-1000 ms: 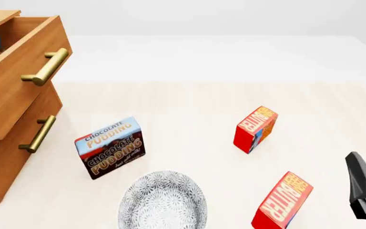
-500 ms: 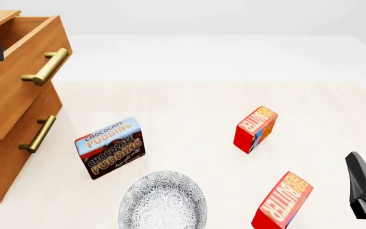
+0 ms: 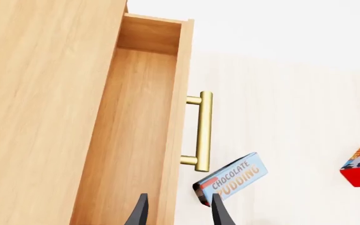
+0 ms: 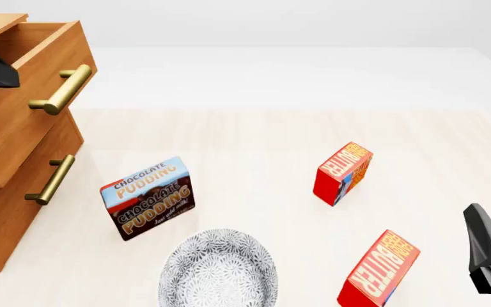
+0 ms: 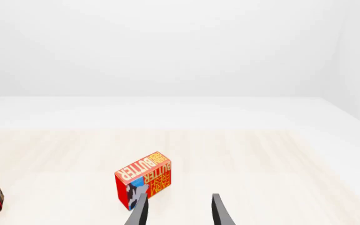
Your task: Put the butter at the front in the top drawer of the cabinet and close it.
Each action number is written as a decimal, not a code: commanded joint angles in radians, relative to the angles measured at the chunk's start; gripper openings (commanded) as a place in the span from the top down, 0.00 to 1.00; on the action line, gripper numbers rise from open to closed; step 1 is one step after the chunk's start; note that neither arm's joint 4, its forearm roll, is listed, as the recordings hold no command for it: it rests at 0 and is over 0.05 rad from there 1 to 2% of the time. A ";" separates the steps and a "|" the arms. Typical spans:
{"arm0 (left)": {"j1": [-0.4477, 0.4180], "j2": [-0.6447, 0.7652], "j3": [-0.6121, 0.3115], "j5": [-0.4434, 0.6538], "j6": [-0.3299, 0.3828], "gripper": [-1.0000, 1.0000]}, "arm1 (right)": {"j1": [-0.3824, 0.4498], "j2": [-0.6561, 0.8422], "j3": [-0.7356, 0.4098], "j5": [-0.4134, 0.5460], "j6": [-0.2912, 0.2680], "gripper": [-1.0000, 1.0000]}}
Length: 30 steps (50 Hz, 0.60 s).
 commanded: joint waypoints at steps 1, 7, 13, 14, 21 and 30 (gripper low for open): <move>-0.002 0.039 0.020 -0.038 -0.010 0.00 | 0.000 0.001 0.002 -0.003 0.000 0.00; -0.014 0.045 0.056 -0.068 -0.027 0.00 | 0.000 0.001 0.002 -0.003 0.000 0.00; -0.017 0.047 0.064 -0.075 -0.032 0.00 | 0.000 0.001 0.002 -0.003 0.000 0.00; -0.017 0.048 0.067 -0.077 -0.031 0.00 | 0.000 0.001 0.002 -0.003 0.000 0.00; -0.037 0.055 0.085 -0.098 -0.042 0.00 | 0.000 0.001 0.002 -0.003 0.000 0.00; -0.070 0.075 0.076 -0.103 -0.045 0.00 | -0.001 0.001 0.002 -0.003 0.000 0.00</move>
